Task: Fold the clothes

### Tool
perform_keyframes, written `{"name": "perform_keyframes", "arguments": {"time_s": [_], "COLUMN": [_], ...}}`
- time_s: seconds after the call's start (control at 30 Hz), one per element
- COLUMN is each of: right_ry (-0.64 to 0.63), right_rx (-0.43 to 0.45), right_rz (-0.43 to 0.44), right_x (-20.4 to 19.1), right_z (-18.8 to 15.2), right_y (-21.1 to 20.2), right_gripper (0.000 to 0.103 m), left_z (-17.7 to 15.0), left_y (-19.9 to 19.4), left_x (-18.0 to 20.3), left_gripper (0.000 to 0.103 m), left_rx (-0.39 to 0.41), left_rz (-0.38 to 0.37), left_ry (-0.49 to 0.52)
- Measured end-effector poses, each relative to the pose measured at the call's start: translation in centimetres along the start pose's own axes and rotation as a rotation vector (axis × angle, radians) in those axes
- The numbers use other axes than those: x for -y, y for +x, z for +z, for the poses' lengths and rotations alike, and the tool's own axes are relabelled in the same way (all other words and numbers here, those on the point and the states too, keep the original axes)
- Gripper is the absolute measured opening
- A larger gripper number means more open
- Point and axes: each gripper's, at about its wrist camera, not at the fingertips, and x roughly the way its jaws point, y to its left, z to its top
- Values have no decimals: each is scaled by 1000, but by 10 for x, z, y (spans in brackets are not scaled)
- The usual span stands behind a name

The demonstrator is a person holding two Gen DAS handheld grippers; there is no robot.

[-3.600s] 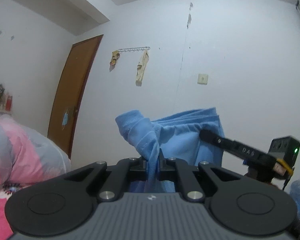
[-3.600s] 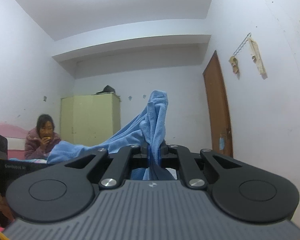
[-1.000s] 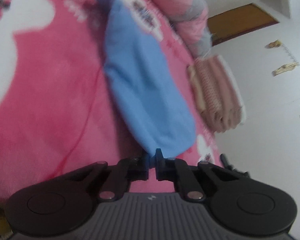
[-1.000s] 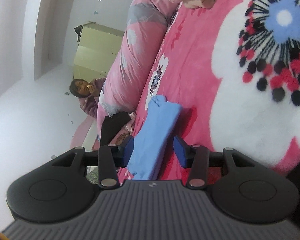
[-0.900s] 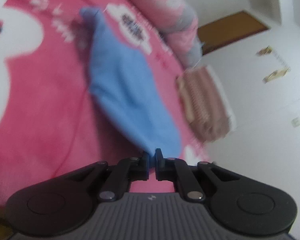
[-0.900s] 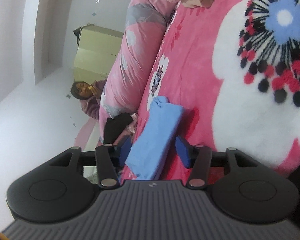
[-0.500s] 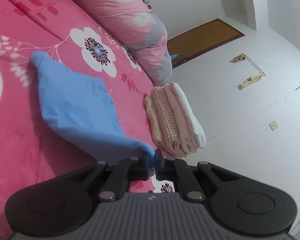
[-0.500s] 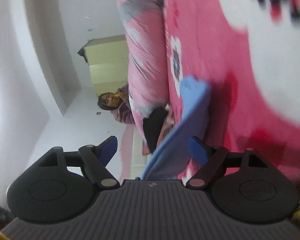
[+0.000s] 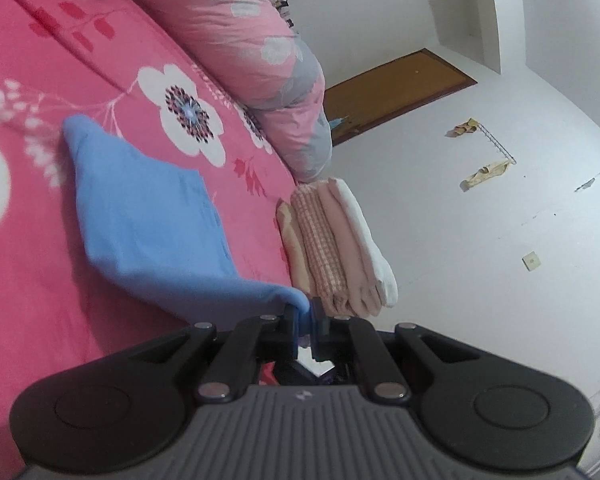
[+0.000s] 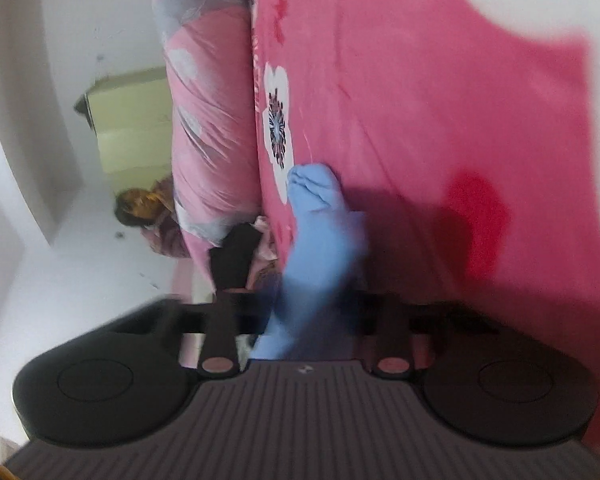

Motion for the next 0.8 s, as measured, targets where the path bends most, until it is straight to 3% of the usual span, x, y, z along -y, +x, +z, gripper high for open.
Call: {"name": "perform_keyframes", "arguments": {"time_s": [0.1,0.17,0.33,0.43,0.6,0.7,0.8], "right_ry": [-95,-184,-397,-537,-711,-772,-741], "right_rx": [-14,-17,9,61,137,124,63], "right_rz": [-18,-25,24,109,194,142,62], "right_x": [-33,-70,-186,-247,-275,-242,-175], "right_z": [14,26,40,38,14,-5,-24], "right_y": [21,42,79,68,12,-17,-37], "right_gripper": [11,11,10,10,10,10,11], "left_z": [31,68,160,179,148,99,43], "left_y": [5,8,7,-2,-18,-28,-40], "left_x": [-4,4,63,98,112,91,45], "left_gripper": [6,6,6,6,6,6,6], "left_rx": [20,74,196,222,193,113,5], "left_rz": [10,-4,-79,-132,-187,-164,-92], "left_ry": [-9,27,158,241,320,326,288]}}
